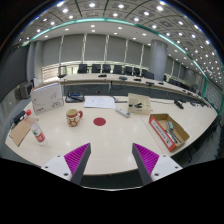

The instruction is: Pour water

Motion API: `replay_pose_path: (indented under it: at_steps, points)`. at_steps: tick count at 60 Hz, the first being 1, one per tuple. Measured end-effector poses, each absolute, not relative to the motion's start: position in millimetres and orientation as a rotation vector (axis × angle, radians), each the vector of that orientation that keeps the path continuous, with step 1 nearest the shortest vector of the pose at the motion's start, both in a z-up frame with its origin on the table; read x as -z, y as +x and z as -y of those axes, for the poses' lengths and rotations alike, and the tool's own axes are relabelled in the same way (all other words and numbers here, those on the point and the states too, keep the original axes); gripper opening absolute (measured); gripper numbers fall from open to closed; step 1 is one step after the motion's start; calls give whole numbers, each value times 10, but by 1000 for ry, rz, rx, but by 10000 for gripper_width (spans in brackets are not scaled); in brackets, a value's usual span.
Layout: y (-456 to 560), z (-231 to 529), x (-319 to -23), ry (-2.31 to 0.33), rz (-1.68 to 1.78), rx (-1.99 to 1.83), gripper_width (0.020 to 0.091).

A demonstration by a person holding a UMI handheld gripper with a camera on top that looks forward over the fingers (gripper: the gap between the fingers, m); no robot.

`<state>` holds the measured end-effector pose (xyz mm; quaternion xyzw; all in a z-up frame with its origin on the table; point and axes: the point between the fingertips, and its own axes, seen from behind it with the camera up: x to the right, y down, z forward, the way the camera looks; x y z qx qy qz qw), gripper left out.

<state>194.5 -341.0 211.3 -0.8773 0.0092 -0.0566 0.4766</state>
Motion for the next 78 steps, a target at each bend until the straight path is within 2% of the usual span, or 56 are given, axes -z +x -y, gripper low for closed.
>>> replay_pose_path:
  at_steps: [17,39,55,59,62,65,68,78]
  points:
    - [1283,3263,-1989,-2141,55,58,859]
    - [-1189,3004,-1233,-2122,344,-207,856]
    - [-2151,2061,-845,-2001,247,-159,853]
    - [-2192,1851,-785,-1981,200,-120,791]
    - [-2174,1733,-738,-1975,165,-86,685]
    - [-2142,1656,-736,-1964,131,-74,540]
    - [-2145,1635,-755,-1957,106,-79,523]
    - [-2261,1571,-798,-1953,101,-103,394]
